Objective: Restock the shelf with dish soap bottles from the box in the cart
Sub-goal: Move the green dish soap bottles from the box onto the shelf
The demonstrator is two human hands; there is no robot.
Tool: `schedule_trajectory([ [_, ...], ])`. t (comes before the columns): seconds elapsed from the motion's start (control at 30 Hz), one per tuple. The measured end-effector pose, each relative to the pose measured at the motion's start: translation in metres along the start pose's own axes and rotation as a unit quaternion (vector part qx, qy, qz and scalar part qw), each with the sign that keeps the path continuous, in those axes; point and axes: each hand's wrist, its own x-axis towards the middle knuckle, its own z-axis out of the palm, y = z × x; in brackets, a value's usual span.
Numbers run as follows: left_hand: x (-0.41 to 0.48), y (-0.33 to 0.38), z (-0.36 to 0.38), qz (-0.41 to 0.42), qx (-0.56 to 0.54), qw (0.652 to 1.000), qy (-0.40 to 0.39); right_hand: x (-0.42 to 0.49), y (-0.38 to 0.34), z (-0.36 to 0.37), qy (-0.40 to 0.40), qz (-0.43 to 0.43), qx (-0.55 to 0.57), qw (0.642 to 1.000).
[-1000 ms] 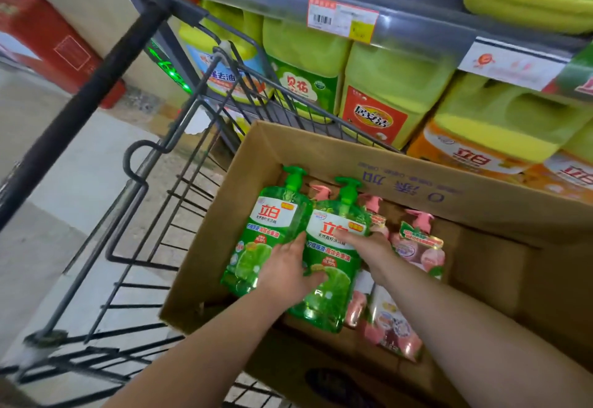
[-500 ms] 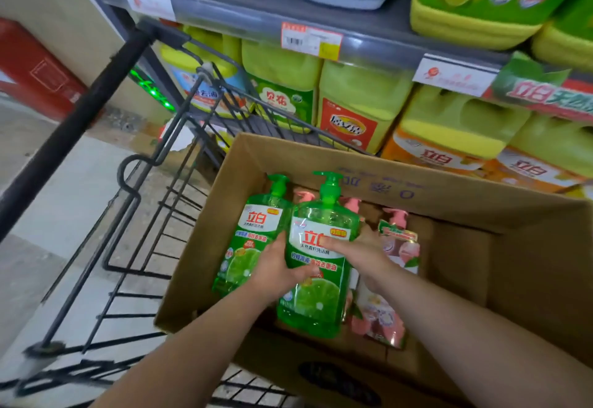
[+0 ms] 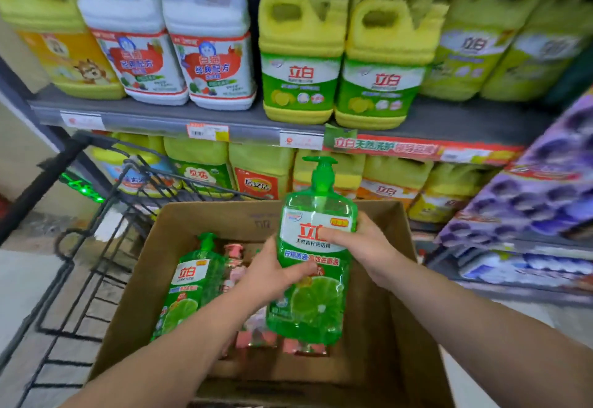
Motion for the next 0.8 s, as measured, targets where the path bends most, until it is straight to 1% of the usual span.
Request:
schedule_trajectory([
  [0.07, -0.007, 0.030, 0.025, 0.040, 0.009, 0.999, -0.014, -0.026, -0.009, -0.037, 0.027, -0.026, 0.005, 0.999],
  [0.17, -0.022, 0.073, 0.074, 0.094, 0.016, 0.994, -0.046, -0.070, -0.014, -0.095, 0.092, -0.054, 0.021, 0.994],
  [0.33, -0.064, 0.138, 0.181, 0.171, 0.049, 0.978, -0.109, -0.164, -0.008, -0.201, 0.176, -0.097, 0.047, 0.979],
  [0.57, -0.142, 0.195, 0.345, 0.256, 0.050, 0.940, -0.219, -0.304, 0.035, -0.337, 0.305, -0.087, 0.084, 0.945],
  [0.67, -0.168, 0.213, 0.404, 0.270, 0.050, 0.926, -0.259, -0.351, 0.053, -0.383, 0.367, -0.069, 0.098, 0.922],
  [0.8, -0.188, 0.235, 0.470, 0.291, 0.051, 0.903, -0.311, -0.393, 0.073, -0.435, 0.411, -0.076, 0.138, 0.898],
])
